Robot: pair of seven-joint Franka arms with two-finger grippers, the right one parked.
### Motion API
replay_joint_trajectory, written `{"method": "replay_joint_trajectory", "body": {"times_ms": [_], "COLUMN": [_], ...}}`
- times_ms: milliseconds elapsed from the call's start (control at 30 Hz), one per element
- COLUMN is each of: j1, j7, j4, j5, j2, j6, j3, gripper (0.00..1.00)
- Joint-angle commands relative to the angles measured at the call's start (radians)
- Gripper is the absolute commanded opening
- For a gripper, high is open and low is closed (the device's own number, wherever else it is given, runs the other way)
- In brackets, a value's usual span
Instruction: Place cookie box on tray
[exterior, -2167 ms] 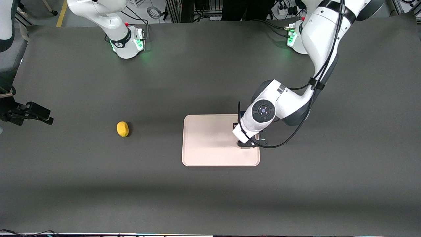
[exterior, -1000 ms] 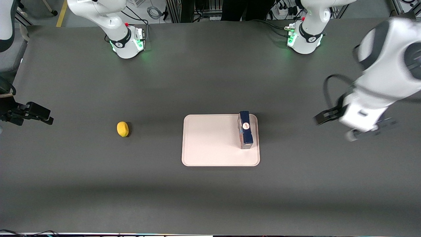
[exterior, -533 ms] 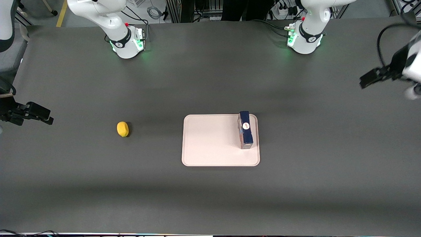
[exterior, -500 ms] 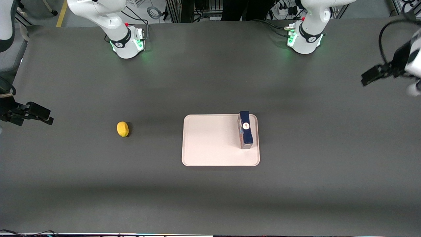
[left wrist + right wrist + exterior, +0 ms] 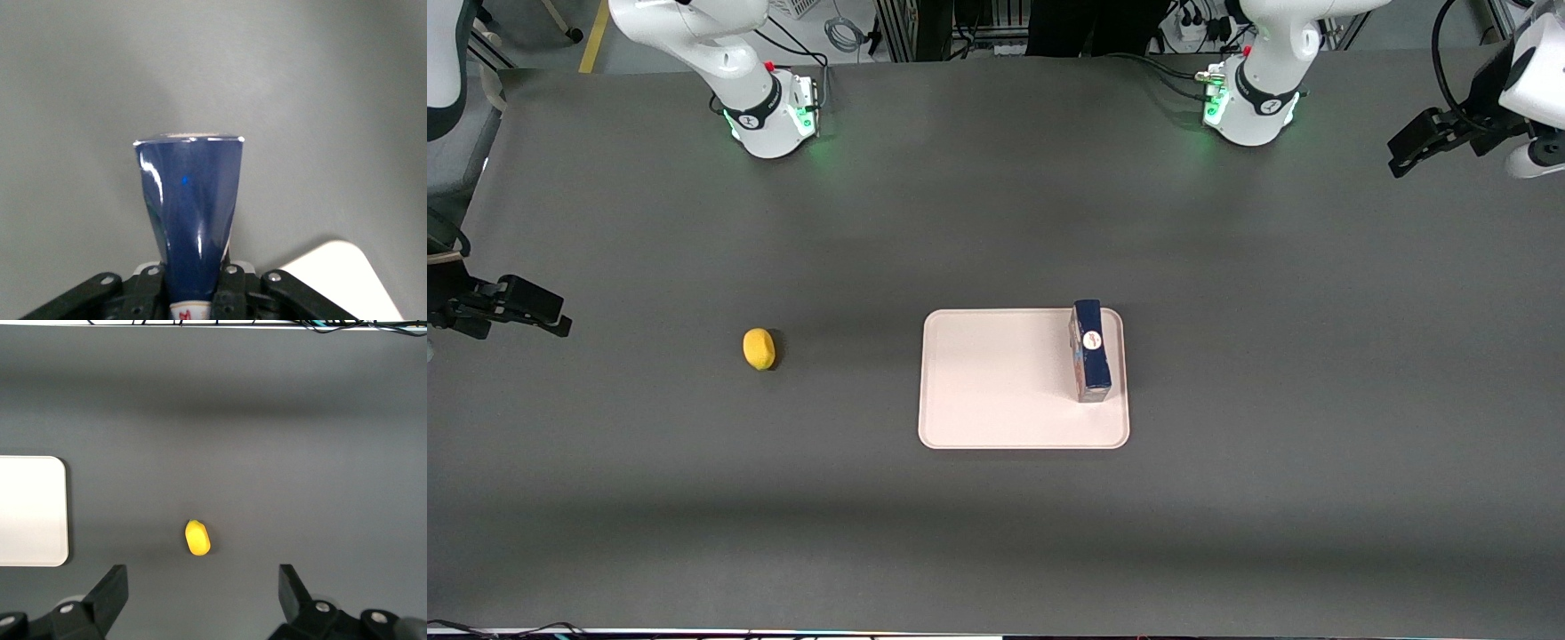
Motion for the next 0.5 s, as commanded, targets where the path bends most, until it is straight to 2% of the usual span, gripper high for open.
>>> {"method": "replay_joint_trajectory", "body": {"times_ms": [0, 100, 267, 467], "j1": [-0.023, -0.026, -0.018, -0.021], "j7": [0.014, 0.054, 0.232, 0.238], "j4": [-0.034, -0.029, -0.029, -0.028], "j5": [-0.007, -0.007, -0.007, -0.007], "j2": [-0.023, -0.02, -0.02, -0.009], "j6": [0.035, 0.044, 0.035, 0.045], "j3": [0.017, 0.017, 0.023, 0.031], "gripper": [1.0, 1.0, 1.0, 1.0]}}
